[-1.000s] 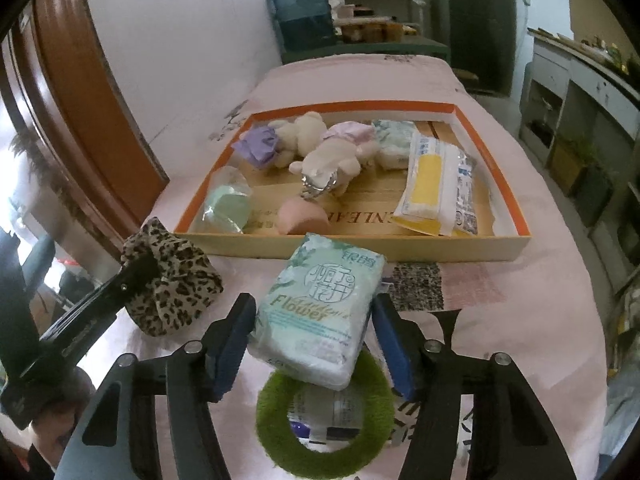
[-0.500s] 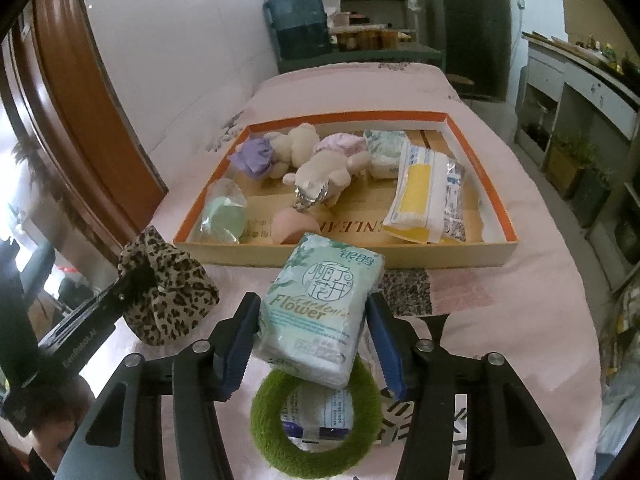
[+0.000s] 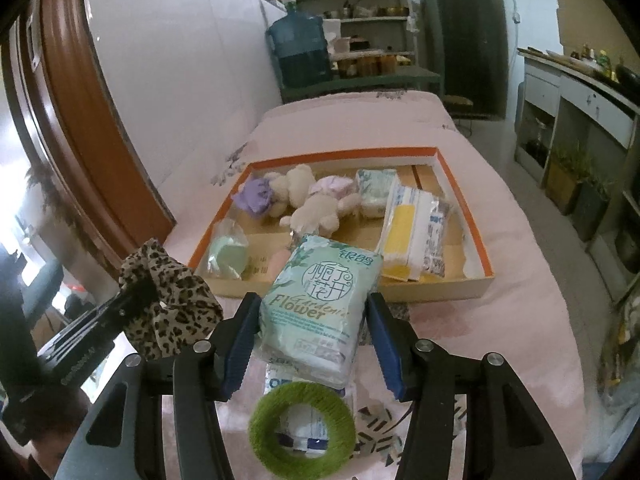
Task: Organize soft objects
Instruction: 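Grasp the Flower tissue pack with the right gripper while the left lifts the scrunchie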
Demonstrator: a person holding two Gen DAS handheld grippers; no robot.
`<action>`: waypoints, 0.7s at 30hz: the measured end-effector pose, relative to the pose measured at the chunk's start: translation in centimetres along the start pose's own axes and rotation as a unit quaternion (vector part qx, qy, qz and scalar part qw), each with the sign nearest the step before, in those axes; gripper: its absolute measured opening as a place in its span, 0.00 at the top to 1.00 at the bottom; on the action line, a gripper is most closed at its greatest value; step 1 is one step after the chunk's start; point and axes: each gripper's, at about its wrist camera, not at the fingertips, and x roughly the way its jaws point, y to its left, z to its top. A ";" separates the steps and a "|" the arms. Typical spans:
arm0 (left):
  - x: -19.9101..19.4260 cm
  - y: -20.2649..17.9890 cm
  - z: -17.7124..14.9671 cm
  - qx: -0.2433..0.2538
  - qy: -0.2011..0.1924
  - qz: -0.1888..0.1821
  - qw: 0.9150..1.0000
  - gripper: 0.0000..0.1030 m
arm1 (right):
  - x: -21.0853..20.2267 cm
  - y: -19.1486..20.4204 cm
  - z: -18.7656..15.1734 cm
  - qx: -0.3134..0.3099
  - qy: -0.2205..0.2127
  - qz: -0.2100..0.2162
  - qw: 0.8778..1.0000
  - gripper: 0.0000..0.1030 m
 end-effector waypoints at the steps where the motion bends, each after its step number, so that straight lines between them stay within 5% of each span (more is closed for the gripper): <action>1: -0.1 -0.1 0.2 0.001 -0.002 0.000 1.000 0.92 | -0.1 -0.2 0.1 0.001 -0.002 0.001 1.000 0.46; 21: 2.3 -3.3 5.5 -0.002 -0.019 -0.030 0.999 0.92 | -1.2 -4.1 3.5 0.004 -0.044 -0.013 0.999 0.46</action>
